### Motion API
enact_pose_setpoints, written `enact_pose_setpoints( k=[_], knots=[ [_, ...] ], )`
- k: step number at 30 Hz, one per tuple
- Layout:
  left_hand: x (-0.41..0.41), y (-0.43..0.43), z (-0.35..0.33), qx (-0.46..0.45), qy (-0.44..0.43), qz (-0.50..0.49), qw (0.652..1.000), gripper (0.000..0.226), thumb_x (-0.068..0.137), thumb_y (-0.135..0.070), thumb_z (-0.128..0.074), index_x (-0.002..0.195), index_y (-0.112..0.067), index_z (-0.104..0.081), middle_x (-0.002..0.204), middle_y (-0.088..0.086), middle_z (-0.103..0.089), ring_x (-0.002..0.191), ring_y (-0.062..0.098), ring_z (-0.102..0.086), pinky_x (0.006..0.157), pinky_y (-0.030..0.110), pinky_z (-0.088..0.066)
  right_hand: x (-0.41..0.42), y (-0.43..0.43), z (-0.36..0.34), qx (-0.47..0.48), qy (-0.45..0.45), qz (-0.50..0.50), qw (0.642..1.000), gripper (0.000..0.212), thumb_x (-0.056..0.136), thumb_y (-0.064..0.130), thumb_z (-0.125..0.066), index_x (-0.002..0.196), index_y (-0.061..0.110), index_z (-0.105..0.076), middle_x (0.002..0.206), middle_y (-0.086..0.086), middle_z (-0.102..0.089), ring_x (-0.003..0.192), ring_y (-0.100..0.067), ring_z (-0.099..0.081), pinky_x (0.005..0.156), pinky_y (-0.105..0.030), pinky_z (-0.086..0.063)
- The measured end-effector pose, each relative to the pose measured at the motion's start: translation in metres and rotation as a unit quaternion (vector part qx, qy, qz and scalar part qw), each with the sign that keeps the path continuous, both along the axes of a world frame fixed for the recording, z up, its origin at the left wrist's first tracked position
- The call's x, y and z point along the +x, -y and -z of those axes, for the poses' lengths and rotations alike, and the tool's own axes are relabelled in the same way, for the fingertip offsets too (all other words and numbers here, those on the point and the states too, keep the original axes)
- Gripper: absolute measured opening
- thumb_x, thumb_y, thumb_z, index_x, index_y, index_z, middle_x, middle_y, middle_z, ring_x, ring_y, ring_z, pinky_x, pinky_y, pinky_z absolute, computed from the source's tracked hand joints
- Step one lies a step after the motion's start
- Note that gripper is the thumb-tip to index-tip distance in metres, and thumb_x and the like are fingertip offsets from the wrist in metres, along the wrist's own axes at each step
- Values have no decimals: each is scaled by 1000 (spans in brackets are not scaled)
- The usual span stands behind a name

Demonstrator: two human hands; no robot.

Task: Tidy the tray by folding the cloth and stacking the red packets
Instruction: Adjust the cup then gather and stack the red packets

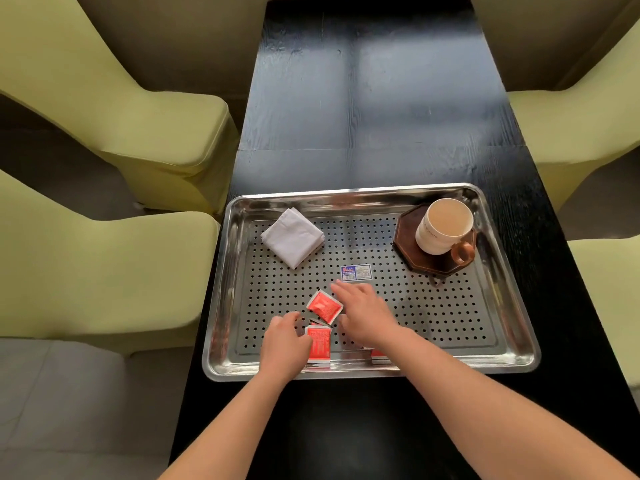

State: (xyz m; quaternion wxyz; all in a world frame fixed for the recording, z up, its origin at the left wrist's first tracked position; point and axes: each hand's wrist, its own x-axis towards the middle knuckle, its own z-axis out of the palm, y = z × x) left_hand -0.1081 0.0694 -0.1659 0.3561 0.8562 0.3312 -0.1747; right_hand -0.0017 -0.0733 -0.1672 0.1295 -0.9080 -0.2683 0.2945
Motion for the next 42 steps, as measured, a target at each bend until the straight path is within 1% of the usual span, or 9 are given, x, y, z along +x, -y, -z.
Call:
enact_pose_setpoints(
  k=[6,11,14,18,23,29,33,38,42],
  knots=[
    [-6,5,0,-62,6,-29,998,52,88,-17,-56,140,-21,-52,127,0,-62,107,13,-58,89,28,-45,-10,-1,7,-78,79,-173,979,50,100,36,-46,148,34,-34,162,7,-26,147,-36,-17,117,-52,-20],
    [-6,6,2,-74,16,-25,997,52,87,-15,-55,139,-20,-53,128,0,-62,109,13,-58,90,26,-43,-30,27,2,-48,69,-114,990,38,101,35,-43,137,33,-54,142,9,-52,133,-26,-34,105,-44,-34],
    [-6,8,2,-69,16,-20,997,52,87,-15,-55,139,-19,-53,126,3,-61,107,12,-56,88,25,-41,-31,45,-4,0,68,18,998,35,100,35,-45,133,32,-58,132,12,-59,126,-17,-41,101,-38,-41],
    [-6,11,1,-64,11,-20,998,54,86,-13,-54,140,-20,-52,127,6,-56,108,15,-56,92,31,-45,-21,69,-5,-42,62,164,984,41,96,39,-51,135,29,-51,126,2,-57,116,-20,-50,88,-38,-49],
    [-2,19,-1,-78,5,-15,997,53,86,-14,-54,139,-20,-54,122,6,-55,96,15,-56,87,30,-46,-39,69,6,-66,-12,97,993,57,89,43,-59,143,36,-42,123,1,-46,116,-20,-48,90,-36,-50],
    [-3,21,-3,-93,9,-6,996,49,86,-18,-57,134,-25,-57,110,-1,-62,95,12,-60,80,28,-45,-39,62,10,-5,6,123,992,44,92,37,-60,135,31,-53,113,3,-50,105,-17,-55,83,-32,-48],
    [-3,19,-5,-99,2,-31,995,51,88,-17,-56,138,-23,-53,109,-2,-63,97,14,-60,78,27,-44,-31,58,9,-11,14,161,987,40,94,33,-59,132,23,-53,122,-1,-50,109,-20,-54,89,-34,-49],
    [-2,24,-6,-116,0,-23,993,48,88,-18,-58,135,-24,-55,104,-3,-64,90,9,-62,69,22,-45,-40,50,15,-28,0,111,993,33,90,35,-58,120,21,-60,117,2,-46,109,-19,-46,87,-35,-49],
    [-5,15,-6,-117,-1,-31,993,51,85,-15,-55,135,-24,-54,105,-3,-64,92,16,-64,83,35,-54,-33,53,17,-10,0,139,990,37,92,37,-59,127,23,-60,115,4,-47,109,-16,-50,87,-30,-46]
  ],
)
